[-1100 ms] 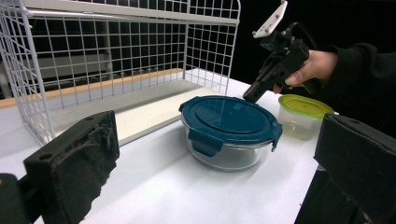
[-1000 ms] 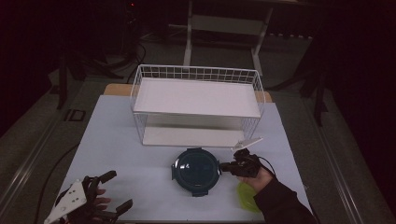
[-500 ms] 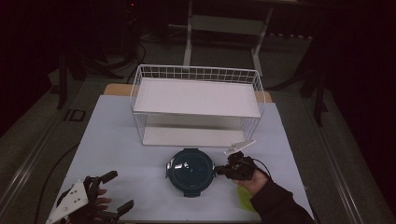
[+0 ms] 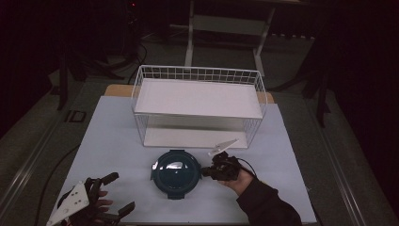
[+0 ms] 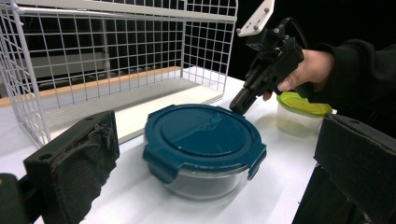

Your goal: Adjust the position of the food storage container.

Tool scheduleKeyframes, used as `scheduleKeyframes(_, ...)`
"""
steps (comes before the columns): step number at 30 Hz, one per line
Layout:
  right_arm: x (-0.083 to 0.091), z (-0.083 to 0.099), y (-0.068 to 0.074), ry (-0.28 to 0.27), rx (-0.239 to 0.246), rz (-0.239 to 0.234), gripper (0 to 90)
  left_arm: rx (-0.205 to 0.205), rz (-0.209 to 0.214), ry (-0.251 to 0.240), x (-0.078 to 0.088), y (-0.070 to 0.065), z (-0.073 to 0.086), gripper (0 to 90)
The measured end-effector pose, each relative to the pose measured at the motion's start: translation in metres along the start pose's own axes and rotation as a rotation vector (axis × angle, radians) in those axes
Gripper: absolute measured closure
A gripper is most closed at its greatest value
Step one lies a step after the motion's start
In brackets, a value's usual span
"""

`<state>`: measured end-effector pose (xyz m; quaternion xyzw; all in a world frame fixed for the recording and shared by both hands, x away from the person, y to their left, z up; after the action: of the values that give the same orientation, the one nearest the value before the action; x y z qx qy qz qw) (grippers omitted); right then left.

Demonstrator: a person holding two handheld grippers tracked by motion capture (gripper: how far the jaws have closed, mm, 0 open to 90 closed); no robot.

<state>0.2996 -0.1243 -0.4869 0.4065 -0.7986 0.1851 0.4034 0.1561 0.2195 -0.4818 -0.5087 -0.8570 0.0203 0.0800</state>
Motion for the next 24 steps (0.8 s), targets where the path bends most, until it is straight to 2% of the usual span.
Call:
scheduleKeyframes(10,-0.017,-0.020,0.023,0.000,0.031,-0.038,90.0,0.003,0.003,0.002,0.000,0.000,0.001,0.0)
scheduleKeyframes(12,-0.021,-0.027,0.027,-0.018,0.034,-0.044,90.0,0.003,0.002,0.000,0.001,0.000,0.000,0.0)
scheduleKeyframes(15,-0.022,-0.035,0.032,-0.022,0.058,-0.028,90.0,0.006,0.004,-0.001,0.001,0.001,0.001,0.0)
scheduleKeyframes(16,-0.023,-0.037,0.033,-0.028,0.060,-0.043,90.0,0.006,0.004,-0.001,0.001,0.000,0.001,0.0)
scheduleKeyframes(17,-0.027,-0.038,0.037,-0.036,0.043,-0.114,90.0,0.006,0.006,-0.001,0.001,0.000,0.001,0.0)
scheduleKeyframes(18,-0.033,-0.039,0.045,-0.043,0.057,-0.133,90.0,0.001,0.003,0.002,0.001,0.000,0.000,0.0)
scheduleKeyframes(20,-0.031,-0.046,0.057,-0.035,0.113,-0.050,90.0,-0.001,0.003,-0.001,0.002,0.000,0.000,0.0)
scheduleKeyframes(24,-0.030,-0.045,0.060,-0.026,0.133,-0.049,90.0,-0.001,0.006,-0.001,0.002,-0.001,0.001,0.0)
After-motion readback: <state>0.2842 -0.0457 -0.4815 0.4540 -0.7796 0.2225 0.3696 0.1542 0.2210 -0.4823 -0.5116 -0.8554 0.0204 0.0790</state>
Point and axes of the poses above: each handheld gripper's, and its own axes: x roughly backward along the jaws, z roughly out of its underside, y roughly to its left, the point moved 2 cm from there along -x, roughly forward along the jaws, and after that the axes turned 12 degrees about z, right-handed, at the moved point
